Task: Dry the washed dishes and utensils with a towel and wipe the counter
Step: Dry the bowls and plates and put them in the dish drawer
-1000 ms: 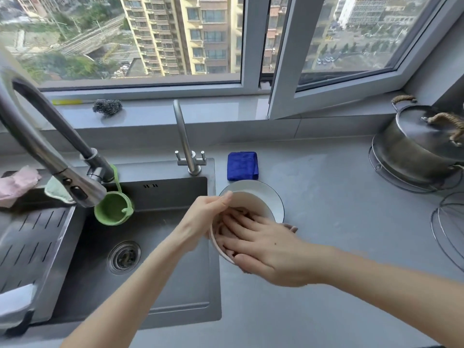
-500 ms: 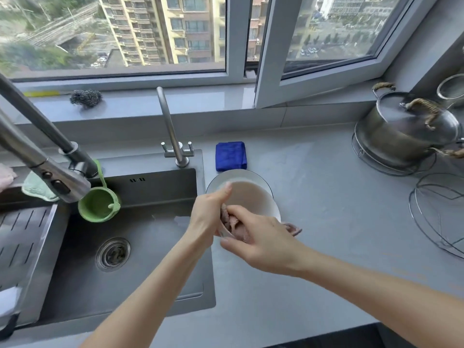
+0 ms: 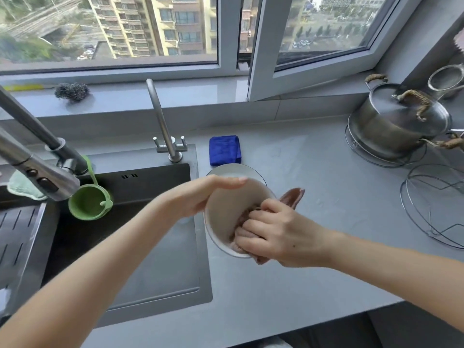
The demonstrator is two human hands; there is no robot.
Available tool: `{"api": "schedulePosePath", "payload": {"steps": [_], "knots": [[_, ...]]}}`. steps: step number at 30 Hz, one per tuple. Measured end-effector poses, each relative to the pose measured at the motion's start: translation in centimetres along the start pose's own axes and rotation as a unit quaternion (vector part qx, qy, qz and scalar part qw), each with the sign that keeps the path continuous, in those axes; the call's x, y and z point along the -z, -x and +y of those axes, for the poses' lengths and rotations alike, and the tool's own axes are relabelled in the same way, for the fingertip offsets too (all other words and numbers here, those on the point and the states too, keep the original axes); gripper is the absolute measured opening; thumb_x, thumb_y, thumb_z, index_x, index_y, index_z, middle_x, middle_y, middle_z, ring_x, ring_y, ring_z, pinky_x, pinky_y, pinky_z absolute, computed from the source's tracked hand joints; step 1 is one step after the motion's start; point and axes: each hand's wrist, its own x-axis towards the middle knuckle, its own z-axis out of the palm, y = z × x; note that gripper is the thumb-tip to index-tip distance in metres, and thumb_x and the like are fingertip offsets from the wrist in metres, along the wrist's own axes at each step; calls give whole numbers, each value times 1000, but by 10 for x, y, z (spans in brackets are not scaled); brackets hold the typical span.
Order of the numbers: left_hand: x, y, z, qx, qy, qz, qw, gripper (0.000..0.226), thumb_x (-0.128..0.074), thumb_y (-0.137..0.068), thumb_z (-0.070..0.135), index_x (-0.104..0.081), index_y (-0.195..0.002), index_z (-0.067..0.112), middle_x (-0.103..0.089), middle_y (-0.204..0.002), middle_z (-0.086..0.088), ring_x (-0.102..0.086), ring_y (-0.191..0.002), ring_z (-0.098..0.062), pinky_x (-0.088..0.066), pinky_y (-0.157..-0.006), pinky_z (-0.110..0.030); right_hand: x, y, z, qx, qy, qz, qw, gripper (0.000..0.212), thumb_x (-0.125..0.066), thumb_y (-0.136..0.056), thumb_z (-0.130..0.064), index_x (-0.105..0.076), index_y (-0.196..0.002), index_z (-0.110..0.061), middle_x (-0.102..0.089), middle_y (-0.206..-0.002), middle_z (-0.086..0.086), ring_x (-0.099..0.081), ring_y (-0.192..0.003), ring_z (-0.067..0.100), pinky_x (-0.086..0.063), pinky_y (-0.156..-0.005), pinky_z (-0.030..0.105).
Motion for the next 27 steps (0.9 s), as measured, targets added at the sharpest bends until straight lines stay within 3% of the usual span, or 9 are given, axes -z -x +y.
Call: {"api": "schedulePosePath", "payload": {"steps": [2,4,7,10,13,17,20,24,27], "knots": [[-18,-2,-20,-102,52,65,991,43,-58,-82,45,-62,-119,24,-70,-110,-5,-66,-98,-24,-51,-87,-42,-5,0,1,-93,11,53,994,24,-45,-88,-3,-64,-102,-7,-65,-82,7,-61,-72,31,-44,-60,39],[-46,-1,-34,-204,119,154,959,32,-57,-88,38,-58,-119,28,-69,-100,2,-64,-84,-15,-53,-71,-31,-11,-8,-7,-196,-5,115,974,31,-38,-94,-11,-68,-102,-6,-67,-83,7,-64,-73,30,-42,-58,37],[-52,-13,-33,-249,165,238,924,21,-55,-87,33,-65,-102,21,-68,-90,0,-62,-81,-15,-49,-70,-29,-24,-25,-27,-260,-16,164,951,40,-32,-99,-18,-70,-107,-5,-70,-90,6,-66,-79,28,-44,-59,37],[-35,-10,-27,-226,146,203,941,27,-53,-79,32,-72,-93,17,-69,-90,-11,-62,-84,-26,-45,-78,-41,-27,-22,-29,-216,4,163,963,32,-43,-98,-17,-65,-119,-6,-70,-101,9,-66,-86,28,-45,-62,37],[-17,-7,-21,-199,57,135,969,27,-57,-78,33,-75,-87,16,-72,-85,-7,-66,-80,-21,-47,-77,-36,-27,-8,-17,-113,28,151,982,31,-50,-95,-11,-58,-124,-9,-70,-104,10,-66,-87,30,-49,-66,38],[-3,-15,4,-112,-57,72,989,60,-67,-67,49,-68,-99,-1,-65,-95,-25,-60,-84,-31,-44,-77,-44,-16,3,6,-24,39,129,991,35,-56,-92,-10,-53,-127,-11,-70,-110,10,-66,-99,30,-51,-84,44],[3,-19,25,-104,-85,11,991,38,-62,-76,40,-72,-100,12,-67,-103,-22,-63,-91,-33,-43,-86,-50,-6,1,18,12,55,100,993,35,-56,-91,-8,-51,-126,-10,-70,-108,12,-67,-97,31,-53,-80,43],[0,-28,11,-165,23,-8,986,51,-58,-81,33,-54,-129,17,-59,-128,-16,-59,-110,-32,-46,-90,-46,-8,-1,31,-63,98,112,987,27,-43,-97,-7,-65,-112,-3,-71,-99,17,-69,-83,33,-56,-67,40],[-36,-34,-10,-297,191,107,930,43,-55,-79,19,-57,-122,16,-66,-112,-8,-62,-97,-20,-53,-77,-32,-15,-16,19,-193,46,181,963,37,-36,-100,-13,-68,-111,2,-71,-102,17,-70,-87,32,-56,-64,37]]}}
